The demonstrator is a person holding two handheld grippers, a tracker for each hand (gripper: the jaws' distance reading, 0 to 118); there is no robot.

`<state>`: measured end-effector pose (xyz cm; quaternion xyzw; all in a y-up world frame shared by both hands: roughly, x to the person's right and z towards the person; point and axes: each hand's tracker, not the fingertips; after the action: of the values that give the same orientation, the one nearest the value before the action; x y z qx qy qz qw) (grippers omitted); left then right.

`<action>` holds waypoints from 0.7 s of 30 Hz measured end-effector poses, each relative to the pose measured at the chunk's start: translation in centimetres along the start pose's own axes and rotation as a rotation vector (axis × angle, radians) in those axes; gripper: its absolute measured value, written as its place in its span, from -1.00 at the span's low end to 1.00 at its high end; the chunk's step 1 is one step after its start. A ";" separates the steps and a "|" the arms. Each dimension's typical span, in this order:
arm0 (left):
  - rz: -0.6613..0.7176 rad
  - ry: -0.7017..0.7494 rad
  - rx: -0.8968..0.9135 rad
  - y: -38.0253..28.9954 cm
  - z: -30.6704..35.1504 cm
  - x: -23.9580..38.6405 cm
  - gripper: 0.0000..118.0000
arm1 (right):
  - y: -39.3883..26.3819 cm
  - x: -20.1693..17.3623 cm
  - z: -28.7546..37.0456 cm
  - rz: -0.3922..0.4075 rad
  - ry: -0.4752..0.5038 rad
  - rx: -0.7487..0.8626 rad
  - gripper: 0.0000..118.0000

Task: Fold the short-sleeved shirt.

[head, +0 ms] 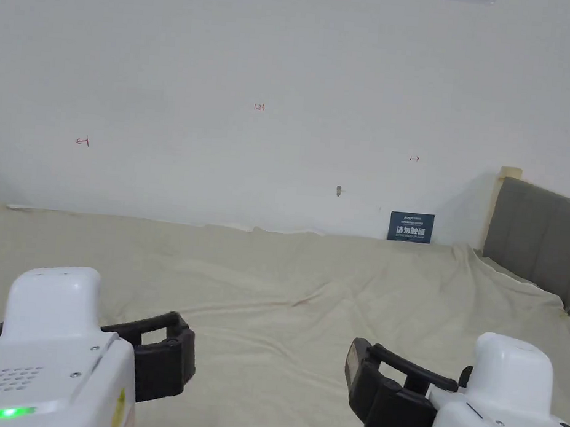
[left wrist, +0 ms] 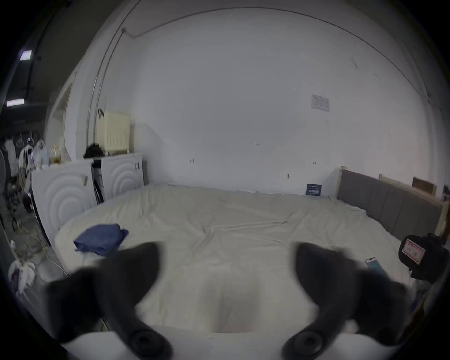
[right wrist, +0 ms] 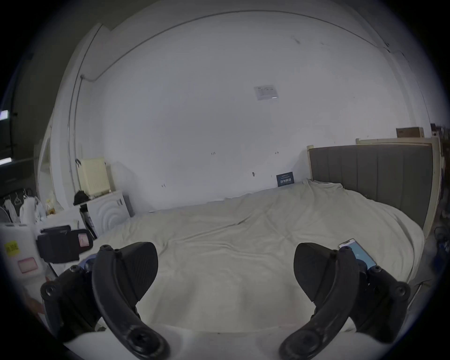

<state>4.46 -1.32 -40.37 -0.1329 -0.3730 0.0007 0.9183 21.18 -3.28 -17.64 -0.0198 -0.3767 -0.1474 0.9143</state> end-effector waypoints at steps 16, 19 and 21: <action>-0.089 0.042 -0.054 -0.9 0.0 -0.3 1.00 | -0.4 -2.1 0.5 0.177 -0.084 -0.148 0.90; -0.110 0.031 -0.047 -0.9 0.3 0.1 1.00 | -0.2 -2.0 0.7 0.173 -0.086 -0.126 0.91; -0.116 0.019 -0.046 -1.0 0.5 0.3 1.00 | 0.0 -1.8 0.8 0.174 -0.093 -0.124 0.91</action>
<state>4.28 -2.12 -39.56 -0.1321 -0.3712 -0.0623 0.9170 19.38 -2.70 -18.34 -0.1160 -0.4058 -0.0895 0.9021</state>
